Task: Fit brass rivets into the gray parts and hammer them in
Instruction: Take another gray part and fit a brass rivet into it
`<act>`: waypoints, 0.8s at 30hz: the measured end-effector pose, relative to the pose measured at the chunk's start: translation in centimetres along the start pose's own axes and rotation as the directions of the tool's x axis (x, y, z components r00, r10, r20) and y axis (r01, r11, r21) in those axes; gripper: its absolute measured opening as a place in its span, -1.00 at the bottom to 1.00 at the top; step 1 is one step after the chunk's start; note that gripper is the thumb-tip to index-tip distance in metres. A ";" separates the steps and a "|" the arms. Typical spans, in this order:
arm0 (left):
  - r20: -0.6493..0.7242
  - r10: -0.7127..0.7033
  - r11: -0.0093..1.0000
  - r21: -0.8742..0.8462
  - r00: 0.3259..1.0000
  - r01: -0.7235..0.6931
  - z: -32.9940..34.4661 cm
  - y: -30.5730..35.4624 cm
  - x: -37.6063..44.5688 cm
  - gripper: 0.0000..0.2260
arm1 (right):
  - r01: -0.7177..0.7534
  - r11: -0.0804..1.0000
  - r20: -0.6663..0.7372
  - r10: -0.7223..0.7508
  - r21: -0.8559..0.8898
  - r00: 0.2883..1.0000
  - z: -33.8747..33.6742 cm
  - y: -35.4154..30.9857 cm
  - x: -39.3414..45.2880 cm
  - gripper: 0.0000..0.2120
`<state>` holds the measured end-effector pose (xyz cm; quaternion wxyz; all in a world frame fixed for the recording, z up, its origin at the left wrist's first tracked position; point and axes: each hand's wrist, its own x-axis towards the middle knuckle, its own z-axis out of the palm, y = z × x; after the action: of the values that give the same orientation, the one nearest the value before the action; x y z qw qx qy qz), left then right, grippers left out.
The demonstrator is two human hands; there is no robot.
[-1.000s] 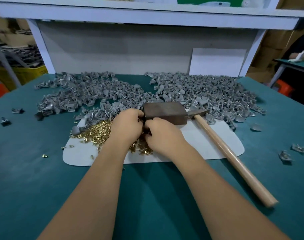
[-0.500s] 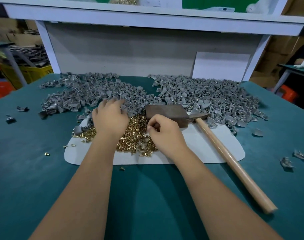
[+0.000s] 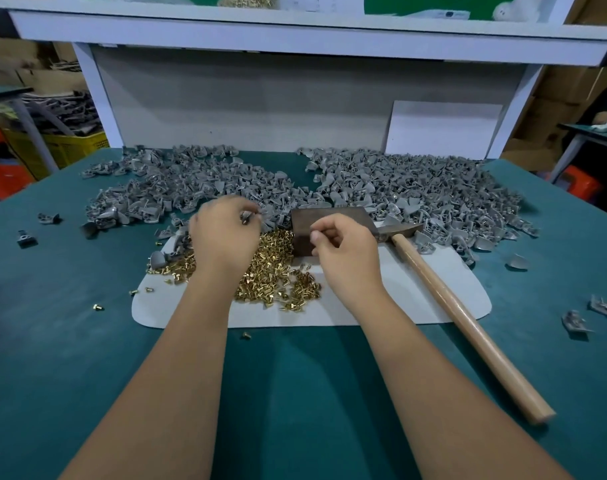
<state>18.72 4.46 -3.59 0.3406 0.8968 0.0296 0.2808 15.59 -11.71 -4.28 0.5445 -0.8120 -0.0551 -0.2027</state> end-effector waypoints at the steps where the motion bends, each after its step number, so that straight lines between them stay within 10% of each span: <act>1: 0.029 -0.012 0.992 -0.126 1.000 0.016 0.2 0.8 -0.2 -0.88 | 0.026 0.999 -0.065 -0.027 -0.021 0.998 -0.2 0.0 0.1 -0.81; 6: 0.250 -0.035 0.876 -0.458 0.968 0.150 2.3 4.7 -0.9 -0.89 | -0.063 0.969 -0.393 -0.037 -0.238 0.919 -1.6 1.1 1.3 -0.94; 11: 0.331 -0.037 0.887 -0.425 0.943 0.183 4.7 5.9 -1.0 -0.91 | -0.224 0.969 -0.335 0.178 -0.105 0.925 -2.0 1.9 1.8 -0.92; 24: 0.256 -0.017 0.920 -0.376 0.967 0.115 4.2 4.8 -1.6 -0.85 | -0.196 0.920 -0.451 0.023 -0.340 0.892 -2.1 1.6 1.5 -0.91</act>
<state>18.87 -2.08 -3.91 0.5215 0.8381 -0.0388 0.1552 16.87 -14.48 -4.39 0.3872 -0.8364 0.1554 -0.3553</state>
